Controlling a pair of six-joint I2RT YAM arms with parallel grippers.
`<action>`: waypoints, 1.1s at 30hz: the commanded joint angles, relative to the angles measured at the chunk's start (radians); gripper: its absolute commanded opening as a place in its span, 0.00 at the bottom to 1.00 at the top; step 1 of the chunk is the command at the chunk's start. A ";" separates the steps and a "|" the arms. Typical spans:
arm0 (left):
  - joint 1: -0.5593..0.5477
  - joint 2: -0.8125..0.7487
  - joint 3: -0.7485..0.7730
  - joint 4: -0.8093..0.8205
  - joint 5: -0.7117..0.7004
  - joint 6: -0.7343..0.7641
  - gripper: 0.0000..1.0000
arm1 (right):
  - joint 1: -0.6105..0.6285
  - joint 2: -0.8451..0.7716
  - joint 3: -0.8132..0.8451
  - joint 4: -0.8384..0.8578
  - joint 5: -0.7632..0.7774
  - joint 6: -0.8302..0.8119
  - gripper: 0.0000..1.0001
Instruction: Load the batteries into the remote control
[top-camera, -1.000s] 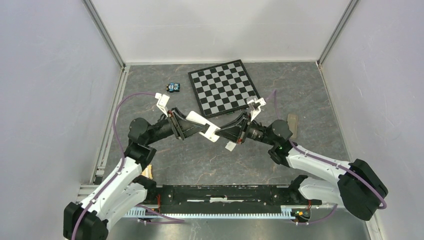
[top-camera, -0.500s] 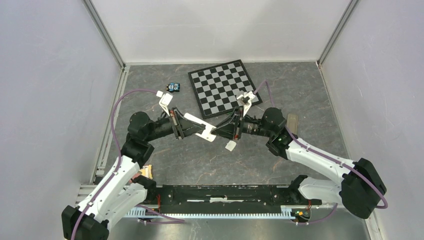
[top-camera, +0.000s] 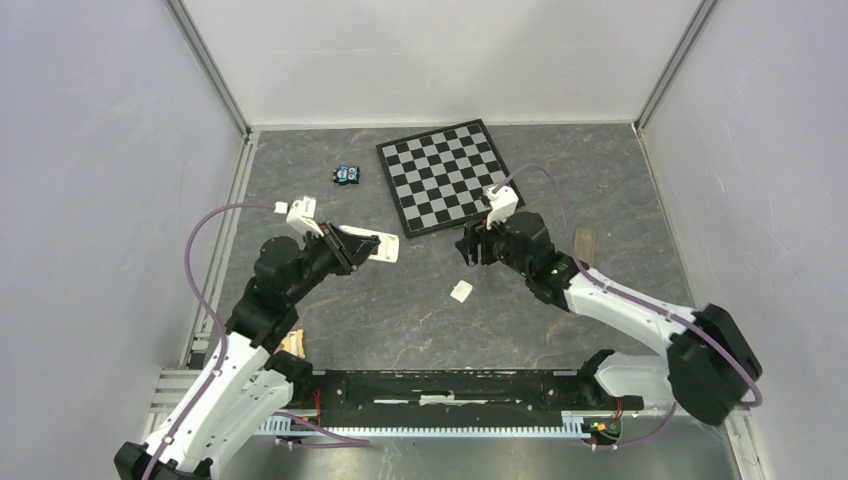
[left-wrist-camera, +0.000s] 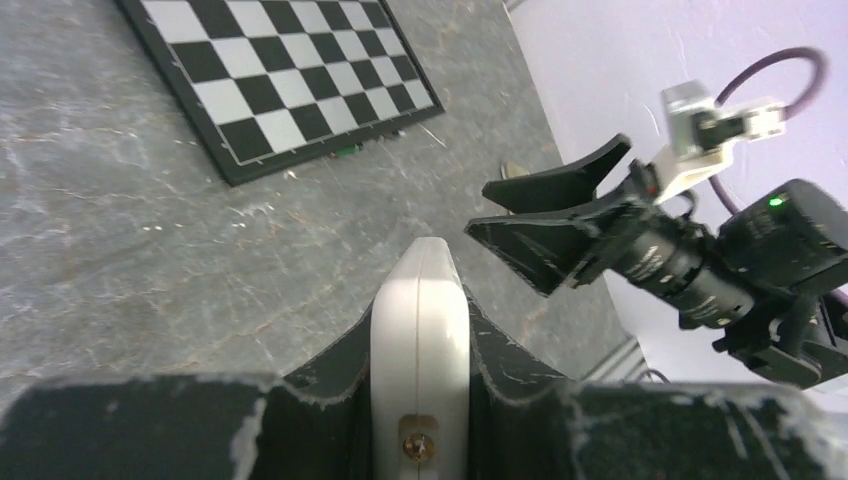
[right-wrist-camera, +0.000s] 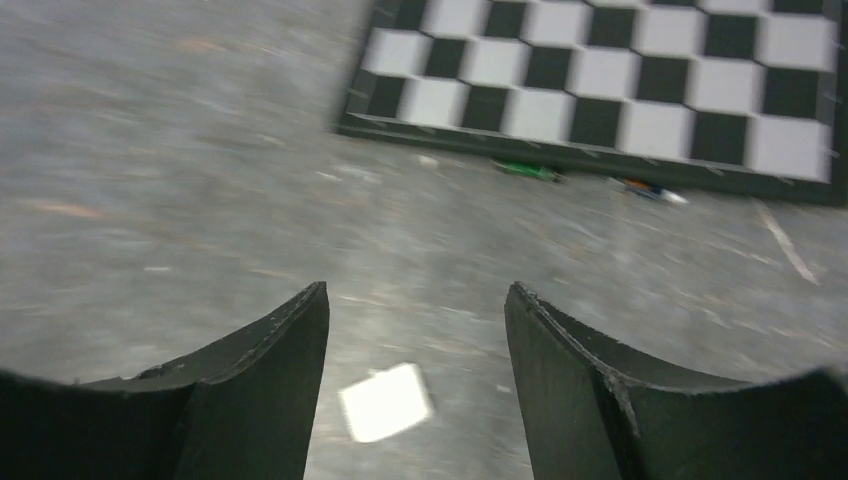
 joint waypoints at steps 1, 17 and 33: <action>0.002 -0.032 -0.003 -0.022 -0.142 0.054 0.02 | -0.028 0.135 0.067 -0.082 0.345 -0.170 0.71; 0.004 -0.004 0.013 -0.043 -0.116 0.073 0.02 | -0.174 0.559 0.254 0.023 0.264 -0.204 0.91; 0.004 -0.002 0.021 -0.050 -0.108 0.072 0.02 | -0.237 0.709 0.343 0.051 0.211 -0.100 0.81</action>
